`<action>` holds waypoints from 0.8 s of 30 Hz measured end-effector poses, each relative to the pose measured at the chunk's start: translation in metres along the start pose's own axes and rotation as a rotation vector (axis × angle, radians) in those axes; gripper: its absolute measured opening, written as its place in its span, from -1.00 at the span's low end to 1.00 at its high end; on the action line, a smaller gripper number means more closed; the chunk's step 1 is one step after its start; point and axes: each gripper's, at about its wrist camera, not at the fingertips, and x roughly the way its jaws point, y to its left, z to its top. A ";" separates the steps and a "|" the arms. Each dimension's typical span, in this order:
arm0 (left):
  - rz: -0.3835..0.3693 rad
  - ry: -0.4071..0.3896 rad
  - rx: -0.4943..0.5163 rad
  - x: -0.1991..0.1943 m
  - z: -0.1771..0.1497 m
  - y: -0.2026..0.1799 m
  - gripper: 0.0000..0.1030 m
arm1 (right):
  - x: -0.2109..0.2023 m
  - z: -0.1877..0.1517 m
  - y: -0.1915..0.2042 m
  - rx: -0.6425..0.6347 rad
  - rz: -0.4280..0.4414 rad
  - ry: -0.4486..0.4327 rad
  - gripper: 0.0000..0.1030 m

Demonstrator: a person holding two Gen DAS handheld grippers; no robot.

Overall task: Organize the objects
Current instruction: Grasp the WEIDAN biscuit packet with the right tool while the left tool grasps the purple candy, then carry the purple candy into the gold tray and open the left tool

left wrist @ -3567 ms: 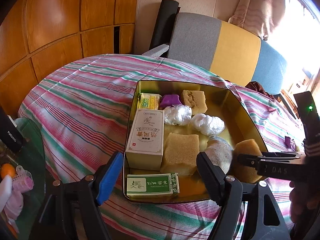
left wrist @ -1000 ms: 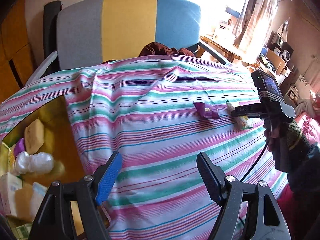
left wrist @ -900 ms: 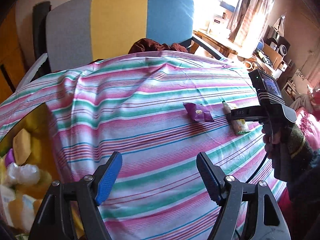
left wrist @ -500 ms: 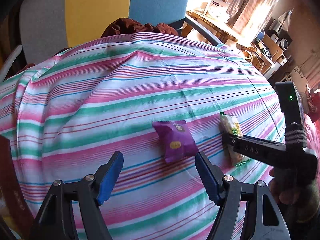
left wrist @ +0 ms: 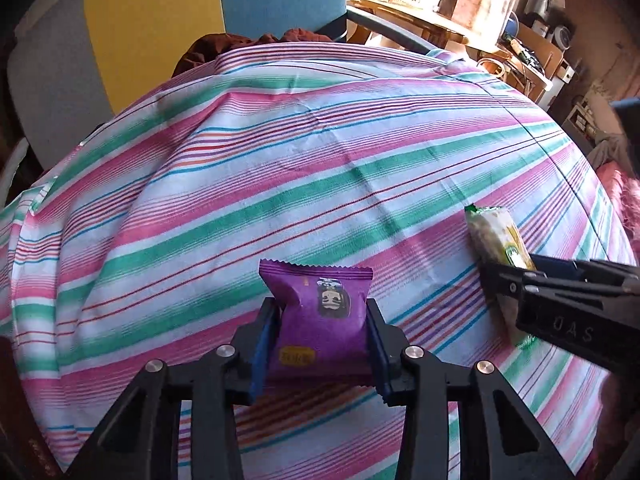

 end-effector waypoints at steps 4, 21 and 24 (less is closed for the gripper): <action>0.027 -0.040 -0.019 -0.021 -0.035 0.017 -0.19 | -0.005 -0.002 0.008 -0.025 0.061 -0.031 -0.08; 0.097 -0.212 -0.125 -0.126 -0.146 0.057 -0.19 | -0.005 -0.021 0.072 -0.309 0.140 -0.096 -0.07; 0.116 -0.245 -0.128 -0.144 -0.150 0.062 -0.19 | -0.005 -0.023 0.073 -0.323 0.132 -0.111 -0.07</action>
